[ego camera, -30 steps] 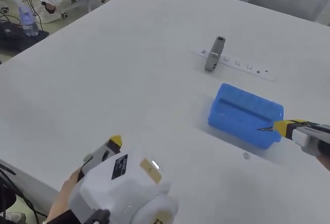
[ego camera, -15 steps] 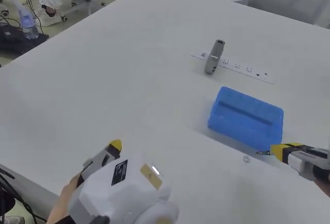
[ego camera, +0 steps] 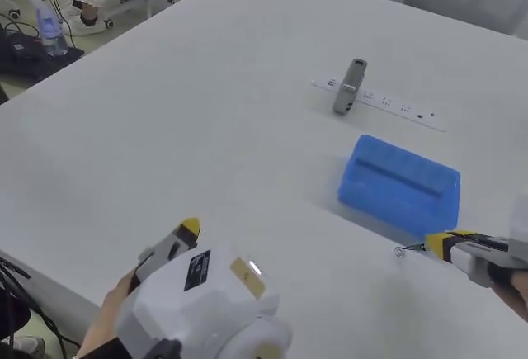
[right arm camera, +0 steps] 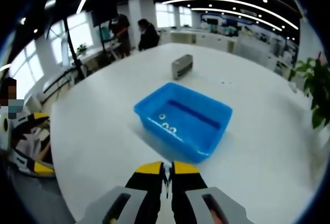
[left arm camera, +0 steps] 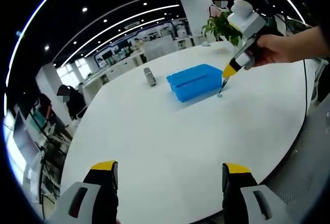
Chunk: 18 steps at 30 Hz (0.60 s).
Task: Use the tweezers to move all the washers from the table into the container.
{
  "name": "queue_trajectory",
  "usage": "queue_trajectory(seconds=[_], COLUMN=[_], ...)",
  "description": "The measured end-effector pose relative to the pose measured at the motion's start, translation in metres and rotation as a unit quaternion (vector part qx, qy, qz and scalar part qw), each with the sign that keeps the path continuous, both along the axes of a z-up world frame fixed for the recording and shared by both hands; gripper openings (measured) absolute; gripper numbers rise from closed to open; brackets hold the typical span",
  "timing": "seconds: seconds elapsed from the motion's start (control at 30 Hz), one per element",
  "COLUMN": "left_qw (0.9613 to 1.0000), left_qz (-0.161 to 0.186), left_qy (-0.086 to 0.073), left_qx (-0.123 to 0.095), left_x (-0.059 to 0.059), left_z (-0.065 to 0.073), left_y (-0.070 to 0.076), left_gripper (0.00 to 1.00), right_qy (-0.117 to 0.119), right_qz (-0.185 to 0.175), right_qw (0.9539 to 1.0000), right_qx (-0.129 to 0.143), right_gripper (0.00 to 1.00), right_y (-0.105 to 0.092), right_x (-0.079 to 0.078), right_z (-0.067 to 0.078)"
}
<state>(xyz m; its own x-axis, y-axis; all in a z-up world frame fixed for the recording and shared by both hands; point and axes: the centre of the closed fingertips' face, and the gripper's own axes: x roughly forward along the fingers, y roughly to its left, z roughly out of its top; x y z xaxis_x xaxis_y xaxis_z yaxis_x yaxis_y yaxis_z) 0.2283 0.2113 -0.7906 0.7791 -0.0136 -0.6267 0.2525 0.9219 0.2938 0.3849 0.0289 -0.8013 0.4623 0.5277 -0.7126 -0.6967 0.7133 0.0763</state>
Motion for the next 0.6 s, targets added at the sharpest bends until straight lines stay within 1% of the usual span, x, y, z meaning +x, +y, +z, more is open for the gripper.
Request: queue_trajectory(seconds=[0.13, 0.37, 0.4, 0.6], left_qw=[1.0000, 1.0000, 1.0000, 1.0000], left_qz=[0.001, 0.000, 0.000, 0.002], left_qy=[0.000, 0.000, -0.001, -0.001], left_qx=[0.000, 0.001, 0.000, 0.000], left_x=[0.0000, 0.0001, 0.0001, 0.0000], left_z=[0.0002, 0.0000, 0.0001, 0.0004], left_y=[0.0002, -0.0001, -0.0001, 0.0006], left_gripper=[0.85, 0.85, 0.85, 0.84], right_qy=[0.001, 0.007, 0.008, 0.007], right_qz=[0.002, 0.003, 0.003, 0.008], right_qw=[1.0000, 0.9998, 0.9998, 0.9996], right_qx=[-0.009, -0.017, -0.017, -0.025], right_gripper=[0.02, 0.02, 0.02, 0.02], right_y=[-0.0005, -0.0025, -0.0039, -0.0060], right_x=[0.0007, 0.0011, 0.0035, 0.0062], right_z=[-0.0025, -0.0068, -0.0079, -0.0097])
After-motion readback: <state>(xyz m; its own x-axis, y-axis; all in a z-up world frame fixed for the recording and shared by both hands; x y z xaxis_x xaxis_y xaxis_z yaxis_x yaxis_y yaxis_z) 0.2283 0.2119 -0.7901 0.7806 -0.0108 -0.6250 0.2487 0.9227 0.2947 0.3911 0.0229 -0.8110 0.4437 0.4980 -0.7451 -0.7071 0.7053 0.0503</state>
